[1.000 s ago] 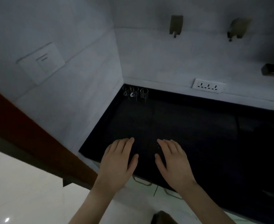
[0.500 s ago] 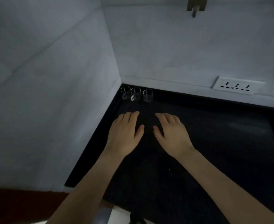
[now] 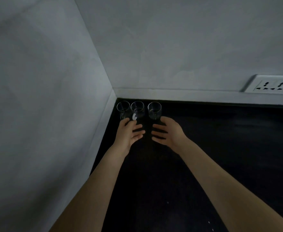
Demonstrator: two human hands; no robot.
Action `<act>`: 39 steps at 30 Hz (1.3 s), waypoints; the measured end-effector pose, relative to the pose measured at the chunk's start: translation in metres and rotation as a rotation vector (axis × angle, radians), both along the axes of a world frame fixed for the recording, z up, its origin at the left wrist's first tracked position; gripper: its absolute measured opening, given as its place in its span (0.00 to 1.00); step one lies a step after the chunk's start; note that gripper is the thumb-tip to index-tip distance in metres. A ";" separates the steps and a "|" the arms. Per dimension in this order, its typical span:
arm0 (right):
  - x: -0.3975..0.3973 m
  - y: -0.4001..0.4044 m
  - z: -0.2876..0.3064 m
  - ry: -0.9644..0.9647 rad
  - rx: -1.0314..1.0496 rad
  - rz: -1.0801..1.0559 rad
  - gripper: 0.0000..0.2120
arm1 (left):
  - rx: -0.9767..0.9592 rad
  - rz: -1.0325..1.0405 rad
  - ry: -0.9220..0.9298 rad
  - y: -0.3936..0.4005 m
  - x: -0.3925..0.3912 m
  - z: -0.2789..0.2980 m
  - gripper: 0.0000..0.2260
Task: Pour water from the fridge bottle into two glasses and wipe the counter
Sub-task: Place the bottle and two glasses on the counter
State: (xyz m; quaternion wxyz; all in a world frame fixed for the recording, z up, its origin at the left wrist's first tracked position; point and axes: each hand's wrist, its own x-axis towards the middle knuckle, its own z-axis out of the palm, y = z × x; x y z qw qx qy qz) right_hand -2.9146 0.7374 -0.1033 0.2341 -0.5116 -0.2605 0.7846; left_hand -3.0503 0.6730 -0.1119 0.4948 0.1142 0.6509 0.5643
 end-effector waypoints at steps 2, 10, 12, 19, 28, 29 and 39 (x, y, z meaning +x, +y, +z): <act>-0.008 0.007 -0.009 -0.002 -0.016 -0.024 0.09 | -0.006 -0.007 -0.023 0.010 -0.010 -0.010 0.22; -0.031 0.019 -0.028 -0.052 0.010 0.025 0.14 | -0.022 -0.048 -0.104 0.032 -0.026 -0.035 0.12; -0.036 0.021 -0.033 -0.104 0.082 0.039 0.13 | -0.049 -0.097 0.047 0.036 -0.029 -0.039 0.10; -0.047 0.025 -0.050 -0.688 0.589 0.132 0.06 | -0.110 -0.255 1.046 0.049 -0.040 -0.054 0.09; -0.043 0.032 -0.058 -1.014 0.926 0.142 0.06 | -0.117 -0.196 1.238 0.056 -0.041 -0.059 0.10; -0.041 0.033 -0.058 -1.004 0.928 0.144 0.06 | -0.103 -0.196 1.230 0.055 -0.041 -0.060 0.11; 0.003 0.008 -0.051 -0.900 0.932 0.031 0.10 | 0.147 -0.132 0.990 0.024 -0.015 -0.042 0.04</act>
